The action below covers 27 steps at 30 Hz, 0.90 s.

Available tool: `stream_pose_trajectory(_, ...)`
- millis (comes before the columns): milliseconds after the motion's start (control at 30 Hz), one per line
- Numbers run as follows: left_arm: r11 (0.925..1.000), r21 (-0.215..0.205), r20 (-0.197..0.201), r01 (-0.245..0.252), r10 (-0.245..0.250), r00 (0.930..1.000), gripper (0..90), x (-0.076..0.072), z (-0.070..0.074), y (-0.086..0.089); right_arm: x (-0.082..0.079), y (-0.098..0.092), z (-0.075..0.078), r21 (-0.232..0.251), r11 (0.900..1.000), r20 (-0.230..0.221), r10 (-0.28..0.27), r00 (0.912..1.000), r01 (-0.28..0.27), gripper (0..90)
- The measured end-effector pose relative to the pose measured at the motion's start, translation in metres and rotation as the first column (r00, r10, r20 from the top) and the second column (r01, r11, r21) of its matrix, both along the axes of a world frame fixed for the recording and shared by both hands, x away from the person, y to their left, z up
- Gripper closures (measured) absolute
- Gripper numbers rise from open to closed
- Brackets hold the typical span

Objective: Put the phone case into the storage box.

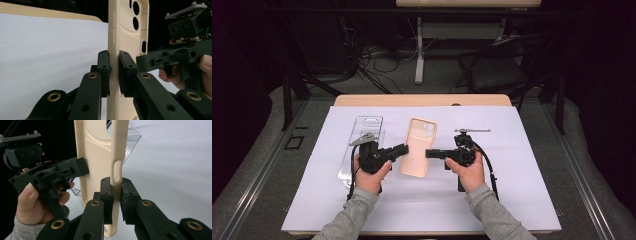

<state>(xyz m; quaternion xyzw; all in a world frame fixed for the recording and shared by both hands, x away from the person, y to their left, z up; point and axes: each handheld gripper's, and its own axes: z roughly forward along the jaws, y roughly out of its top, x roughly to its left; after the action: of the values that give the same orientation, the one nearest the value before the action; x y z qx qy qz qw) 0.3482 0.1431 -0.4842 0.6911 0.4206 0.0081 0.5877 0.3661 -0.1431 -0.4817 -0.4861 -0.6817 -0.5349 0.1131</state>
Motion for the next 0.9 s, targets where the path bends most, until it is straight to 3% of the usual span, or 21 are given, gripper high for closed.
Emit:
stream_pose_trajectory(167,1.0,-0.004,0.005,0.0,0.0,1.0,80.2,0.0003,0.0003,0.0004,-0.0003,-0.0004,0.0005,0.004,1.0,0.004,0.001,1.0,-0.001,81.6)
stream_pose_trajectory(400,0.9999,-0.014,-0.002,0.003,-0.003,1.0,72.0,0.0028,-0.0005,0.0016,-0.0002,-0.0016,0.0011,0.002,1.0,0.006,-0.001,1.0,0.001,81.6)
stream_pose_trajectory(600,1.0,-0.004,0.048,-0.002,0.002,0.9988,59.5,0.0031,0.0008,0.0014,-0.0004,-0.0018,0.0014,-0.018,1.0,0.018,-0.003,0.9998,0.004,81.6)
stream_pose_trajectory(900,0.9998,0.017,0.073,-0.008,0.006,0.9973,47.8,0.0061,0.0022,0.0031,-0.0005,-0.0029,0.0025,-0.028,1.0,0.031,-0.01,0.9995,0.011,81.6)
